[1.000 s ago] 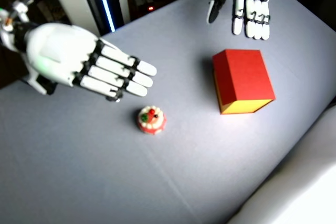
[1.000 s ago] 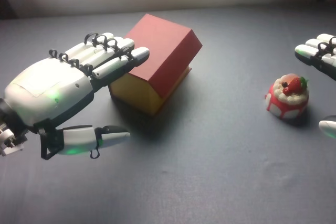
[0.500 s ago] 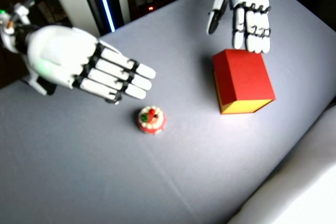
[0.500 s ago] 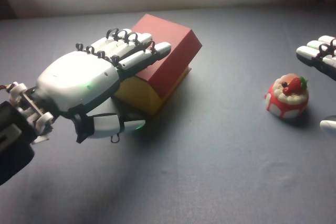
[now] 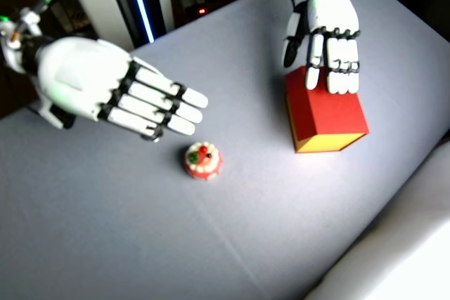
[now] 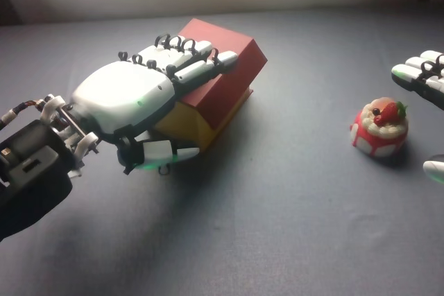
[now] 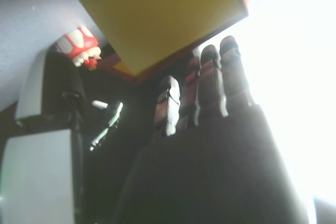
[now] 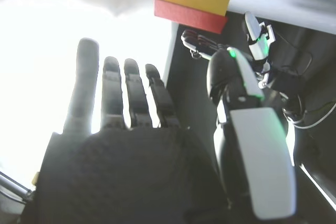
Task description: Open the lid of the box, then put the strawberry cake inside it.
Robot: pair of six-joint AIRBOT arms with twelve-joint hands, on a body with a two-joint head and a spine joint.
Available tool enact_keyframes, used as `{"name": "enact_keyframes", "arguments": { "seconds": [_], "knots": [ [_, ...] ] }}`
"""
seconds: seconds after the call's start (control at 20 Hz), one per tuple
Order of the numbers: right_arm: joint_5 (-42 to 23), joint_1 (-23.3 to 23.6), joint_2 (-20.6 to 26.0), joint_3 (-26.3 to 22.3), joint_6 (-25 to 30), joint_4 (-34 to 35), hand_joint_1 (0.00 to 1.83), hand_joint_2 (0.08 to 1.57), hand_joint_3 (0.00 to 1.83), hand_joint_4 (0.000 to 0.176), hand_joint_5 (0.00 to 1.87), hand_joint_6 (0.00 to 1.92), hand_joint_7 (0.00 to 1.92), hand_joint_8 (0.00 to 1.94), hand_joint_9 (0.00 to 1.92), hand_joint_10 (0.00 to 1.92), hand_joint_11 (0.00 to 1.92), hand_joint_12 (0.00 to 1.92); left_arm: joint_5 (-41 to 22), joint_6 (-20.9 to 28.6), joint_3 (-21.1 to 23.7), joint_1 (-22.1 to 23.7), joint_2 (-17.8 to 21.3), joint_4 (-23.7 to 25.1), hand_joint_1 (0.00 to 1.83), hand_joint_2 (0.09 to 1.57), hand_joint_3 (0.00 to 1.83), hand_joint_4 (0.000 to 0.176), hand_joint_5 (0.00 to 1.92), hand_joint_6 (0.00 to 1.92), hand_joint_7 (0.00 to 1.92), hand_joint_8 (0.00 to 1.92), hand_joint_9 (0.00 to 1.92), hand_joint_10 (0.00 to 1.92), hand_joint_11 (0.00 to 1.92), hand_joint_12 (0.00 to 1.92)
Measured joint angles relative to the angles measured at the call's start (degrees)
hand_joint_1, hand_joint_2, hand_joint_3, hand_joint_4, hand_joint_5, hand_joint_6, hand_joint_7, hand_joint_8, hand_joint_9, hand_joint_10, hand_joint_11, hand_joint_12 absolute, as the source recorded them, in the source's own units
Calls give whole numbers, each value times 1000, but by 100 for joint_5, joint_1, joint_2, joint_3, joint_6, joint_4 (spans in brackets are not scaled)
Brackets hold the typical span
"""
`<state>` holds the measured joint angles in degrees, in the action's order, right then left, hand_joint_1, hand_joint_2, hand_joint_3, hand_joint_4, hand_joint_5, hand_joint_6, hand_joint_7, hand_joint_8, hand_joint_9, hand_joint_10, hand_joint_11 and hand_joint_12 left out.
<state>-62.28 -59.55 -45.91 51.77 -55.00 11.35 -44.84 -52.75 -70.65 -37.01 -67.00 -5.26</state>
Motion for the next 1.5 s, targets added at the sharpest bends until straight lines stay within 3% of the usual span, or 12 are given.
{"name": "enact_keyframes", "arguments": {
  "seconds": [0.05, 0.2, 0.4, 0.55, 0.65, 1.0, 1.1, 1.2, 1.3, 1.35, 1.4, 1.5],
  "knots": [
    [-2, 0, 0, 0, -2, -2, 484, 1339, 0, 0, 0, 0, 0, 0, 0, 0, 0, 0, 31, 0, -17, 24, -4, -22, 880, 1144, 13, 126, 0, 0, 0, 0, 0, 0, 0, 0],
    [-2, 0, -4, 0, -2, -9, 457, 1350, 5, 0, 0, 0, 0, 0, 0, 0, 0, 0, 90, -2, -149, 114, -118, -96, 927, 1151, 13, 150, 0, 0, 0, 0, 0, 0, 0, 0],
    [0, -4, -24, 7, -2, -4, 447, 1360, 6, 0, 0, 0, 0, 0, 0, 0, 0, 0, 243, -2, -251, 256, -278, -72, 946, 1164, 17, 153, 0, 0, 0, 0, 0, 0, 0, 0],
    [0, -4, -28, 7, -2, -4, 452, 1352, 1, 0, 0, 0, 0, 0, 0, 0, 0, 0, 291, -33, -293, 356, -289, -74, 982, 1173, 17, 146, 0, 0, 0, 0, 0, 0, 0, 0],
    [2, -4, -31, 7, -2, -4, 449, 1349, 0, 0, 0, 0, 0, 0, 0, 0, 0, 0, 323, -85, -345, 393, -304, -94, 1011, 1167, 12, 127, 0, 0, 0, 0, 0, 0, 0, 0],
    [4, -4, -42, 13, 0, 0, 466, 1352, 0, 0, 0, 0, 0, 0, 0, 0, 0, 0, 229, -83, -302, 393, -326, -160, 958, 1207, 16, 132, 0, 0, 0, 0, 0, 0, 0, 0],
    [0, -4, -42, 11, 0, -9, 467, 1352, 0, 0, 0, 0, 0, 0, 0, 0, 0, 0, -101, 66, -267, 385, -271, -118, 906, 1238, 24, 126, 0, 0, 0, 0, 0, 0, 0, 0],
    [-2, -28, -42, 13, 2, 0, 470, 1352, 0, 0, 0, 0, 0, 0, 0, 0, 0, 0, -337, 142, -219, 374, -184, -120, 921, 1226, 13, 135, 0, 0, 0, 0, 0, 0, 0, 0],
    [13, -46, -42, 13, 0, 0, 484, 1347, 0, 0, 0, 0, 0, 0, 0, 0, 0, 0, -509, 195, -205, 374, -125, -125, 936, 1230, 11, 110, 0, 0, 0, 0, 0, 0, 0, 0],
    [9, -48, -42, 13, 2, -11, 500, 1346, 0, 0, 0, 0, 0, 0, 0, 0, 0, 0, -614, 212, -208, 376, -98, -144, 940, 1221, 6, 106, 0, 0, 0, 0, 0, 0, 0, 0],
    [0, -46, -42, 13, 2, -4, 497, 1349, 0, 0, 0, 0, 0, 0, 0, 0, 0, 0, -693, 229, -208, 376, -81, -175, 972, 1218, 4, 123, 0, 0, 0, 0, 0, 0, 0, 0],
    [7, -48, -42, 13, 2, 0, 528, 1342, 0, 0, 0, 0, 0, 0, 0, 0, 0, 0, -787, 271, -208, 376, -15, -227, 933, 1231, 8, 107, 0, 0, 0, 0, 0, 0, 0, 0]
  ]
}}
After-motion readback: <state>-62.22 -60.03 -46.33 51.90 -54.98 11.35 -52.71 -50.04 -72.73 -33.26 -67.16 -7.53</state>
